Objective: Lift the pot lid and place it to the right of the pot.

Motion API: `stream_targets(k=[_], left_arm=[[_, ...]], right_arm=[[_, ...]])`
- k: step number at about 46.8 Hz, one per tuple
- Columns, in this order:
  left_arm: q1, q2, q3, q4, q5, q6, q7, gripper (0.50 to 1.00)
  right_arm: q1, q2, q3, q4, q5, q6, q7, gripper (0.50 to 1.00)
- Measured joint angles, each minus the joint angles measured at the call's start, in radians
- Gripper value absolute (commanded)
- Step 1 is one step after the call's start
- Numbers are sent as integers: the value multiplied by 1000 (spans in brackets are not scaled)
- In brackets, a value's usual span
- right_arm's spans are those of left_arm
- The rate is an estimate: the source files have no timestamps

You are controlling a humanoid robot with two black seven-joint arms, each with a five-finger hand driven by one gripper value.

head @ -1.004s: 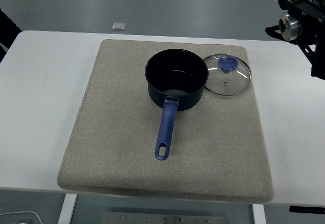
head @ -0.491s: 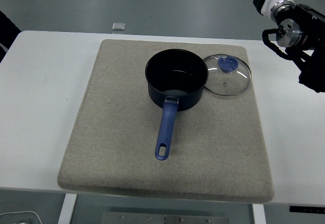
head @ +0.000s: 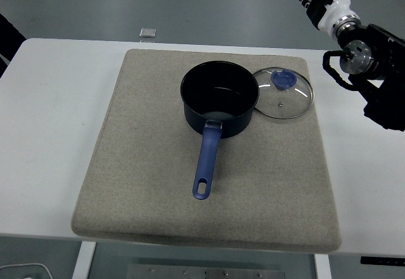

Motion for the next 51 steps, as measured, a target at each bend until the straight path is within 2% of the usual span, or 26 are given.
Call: stream_targets(k=[6,41,51], left_arm=[[-1,0,0,0,0,0,0,1000],[0,0,0,0,0,0,0,1000],[0,0,0,0,0,0,0,1000]], right_arm=[[-12,0,0,0,-3,5,38,901],[-10,-4,1,0,-3,6,60,903],[-10,25,-2,-4,-10,1,66,903]])
